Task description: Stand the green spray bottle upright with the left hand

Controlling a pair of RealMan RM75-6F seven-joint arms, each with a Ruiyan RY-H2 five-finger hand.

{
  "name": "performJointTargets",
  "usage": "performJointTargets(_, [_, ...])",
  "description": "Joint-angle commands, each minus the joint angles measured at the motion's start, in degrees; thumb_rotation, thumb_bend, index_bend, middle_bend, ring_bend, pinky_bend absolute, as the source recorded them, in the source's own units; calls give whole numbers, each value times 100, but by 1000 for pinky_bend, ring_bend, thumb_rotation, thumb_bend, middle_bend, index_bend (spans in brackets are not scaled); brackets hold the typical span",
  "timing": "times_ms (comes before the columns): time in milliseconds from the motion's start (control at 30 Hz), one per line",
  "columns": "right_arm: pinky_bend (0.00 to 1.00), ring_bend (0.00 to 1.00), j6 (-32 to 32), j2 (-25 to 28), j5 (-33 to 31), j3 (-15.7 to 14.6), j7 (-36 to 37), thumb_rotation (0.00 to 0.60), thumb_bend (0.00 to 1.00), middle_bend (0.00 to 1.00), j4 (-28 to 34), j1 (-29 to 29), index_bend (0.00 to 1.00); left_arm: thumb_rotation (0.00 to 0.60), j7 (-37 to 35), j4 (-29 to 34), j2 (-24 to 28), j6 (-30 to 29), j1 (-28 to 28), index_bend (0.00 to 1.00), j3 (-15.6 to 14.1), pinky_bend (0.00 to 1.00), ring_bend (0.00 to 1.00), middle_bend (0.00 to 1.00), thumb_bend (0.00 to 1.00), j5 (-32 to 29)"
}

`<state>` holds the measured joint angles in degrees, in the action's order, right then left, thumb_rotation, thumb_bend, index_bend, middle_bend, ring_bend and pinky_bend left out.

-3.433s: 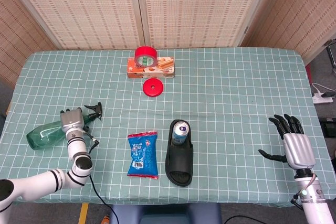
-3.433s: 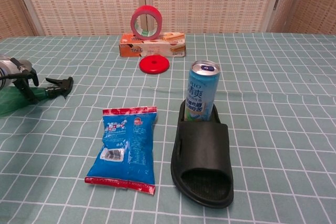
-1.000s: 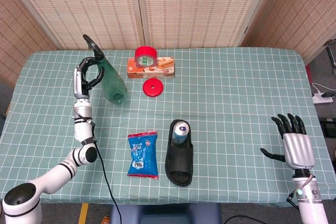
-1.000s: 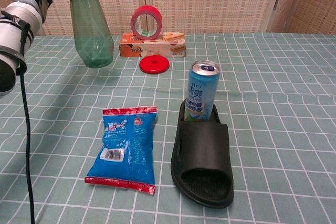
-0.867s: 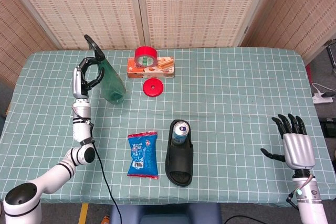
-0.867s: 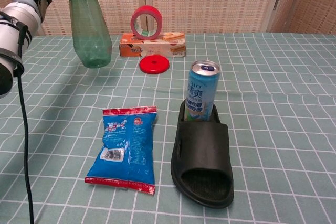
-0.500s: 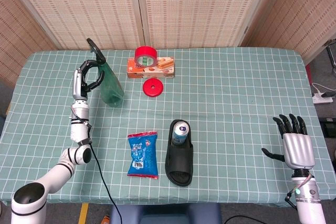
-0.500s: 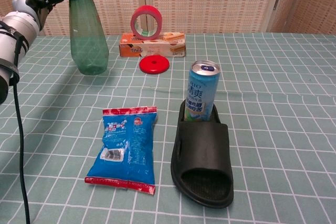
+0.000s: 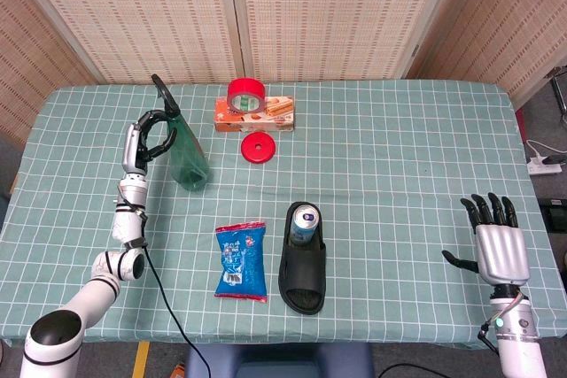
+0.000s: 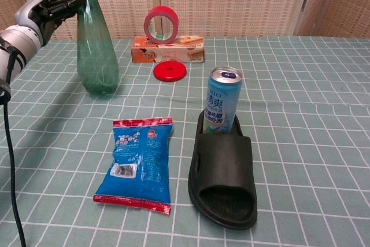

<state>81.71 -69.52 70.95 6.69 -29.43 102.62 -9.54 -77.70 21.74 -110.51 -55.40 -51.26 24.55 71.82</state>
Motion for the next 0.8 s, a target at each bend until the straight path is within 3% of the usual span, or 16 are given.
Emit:
performJointTargets(33, [14, 0, 10, -7, -24, -1, -67, 600, 0, 115, 18, -5, 165, 600, -133, -83, -3, 30, 6, 535, -55, 59, 280, 486, 302, 41])
performJointTargets(700, [38, 0, -65, -68, -187, -12, -452, 600, 2, 136, 117, -149, 165, 600, -1034, -398, 112, -250, 316, 442, -550, 79, 251, 409, 246, 375])
performJointTargets(800, [39, 0, -51, -75, -195, -13, -474, 600, 5, 140, 119, -155, 165, 600, -1129, -401, 126, -379, 365, 383, -622, 78, 244, 395, 233, 439])
